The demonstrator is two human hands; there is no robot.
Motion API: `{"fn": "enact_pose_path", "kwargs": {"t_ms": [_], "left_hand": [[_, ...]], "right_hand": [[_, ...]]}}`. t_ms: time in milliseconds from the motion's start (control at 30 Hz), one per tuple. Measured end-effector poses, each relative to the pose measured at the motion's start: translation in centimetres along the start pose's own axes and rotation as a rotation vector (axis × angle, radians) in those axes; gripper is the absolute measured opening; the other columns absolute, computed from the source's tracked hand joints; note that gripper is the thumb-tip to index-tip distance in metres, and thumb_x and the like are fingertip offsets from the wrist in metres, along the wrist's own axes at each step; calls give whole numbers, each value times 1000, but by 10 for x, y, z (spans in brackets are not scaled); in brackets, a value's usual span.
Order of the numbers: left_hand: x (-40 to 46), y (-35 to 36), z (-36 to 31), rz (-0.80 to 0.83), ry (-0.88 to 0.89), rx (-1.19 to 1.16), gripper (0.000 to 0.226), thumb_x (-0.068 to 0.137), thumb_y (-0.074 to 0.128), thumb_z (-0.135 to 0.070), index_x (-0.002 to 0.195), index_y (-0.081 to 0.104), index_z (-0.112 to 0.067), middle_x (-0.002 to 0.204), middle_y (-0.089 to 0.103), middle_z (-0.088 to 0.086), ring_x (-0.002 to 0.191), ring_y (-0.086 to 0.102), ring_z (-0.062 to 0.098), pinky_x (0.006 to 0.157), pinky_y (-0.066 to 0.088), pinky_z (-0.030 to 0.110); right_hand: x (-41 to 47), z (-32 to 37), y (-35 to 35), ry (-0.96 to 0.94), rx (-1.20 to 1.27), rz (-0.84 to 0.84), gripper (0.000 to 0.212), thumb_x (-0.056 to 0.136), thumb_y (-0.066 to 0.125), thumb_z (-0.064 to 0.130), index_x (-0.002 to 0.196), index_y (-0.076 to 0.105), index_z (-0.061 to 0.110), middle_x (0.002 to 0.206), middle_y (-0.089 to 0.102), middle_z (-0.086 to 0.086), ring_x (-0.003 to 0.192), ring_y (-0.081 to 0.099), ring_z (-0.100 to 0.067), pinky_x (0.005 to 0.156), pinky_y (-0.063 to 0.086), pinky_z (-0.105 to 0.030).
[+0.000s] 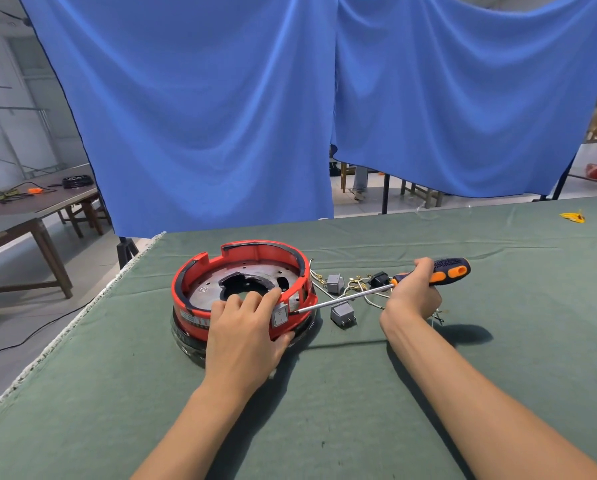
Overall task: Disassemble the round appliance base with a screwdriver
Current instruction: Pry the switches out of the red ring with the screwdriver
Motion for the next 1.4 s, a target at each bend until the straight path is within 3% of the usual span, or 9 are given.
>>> {"fn": "enact_pose_path", "kwargs": {"t_ms": [533, 667, 1400], "left_hand": [[0, -2, -2, -44, -1, -84, 55, 59, 86, -31, 108, 69, -15, 91, 68, 3, 69, 58, 30, 65, 41, 40], [1, -2, -1, -40, 0, -98, 55, 58, 86, -31, 107, 69, -15, 91, 67, 5, 72, 60, 30, 65, 41, 41], [-1, -3, 1, -24, 74, -140, 57, 55, 86, -32, 108, 68, -18, 94, 65, 3, 77, 61, 28, 66, 42, 40]], "right_hand": [[5, -10, 11, 21, -56, -9, 25, 80, 54, 36, 70, 55, 14, 58, 56, 4, 53, 50, -13, 47, 35, -27], [8, -13, 19, 16, -107, 5, 28, 78, 55, 37, 62, 52, 14, 53, 52, 3, 50, 47, -15, 46, 31, -29], [6, -22, 86, -8, -522, 366, 26, 74, 61, 37, 70, 49, 15, 68, 56, 0, 61, 49, -16, 52, 33, -29]]}}
Point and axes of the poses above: each hand's wrist, its own x-axis towards the middle knuckle, its own y-axis out of the palm, z = x × y, the point moved 1 cm from there along x, towards the middle knuckle
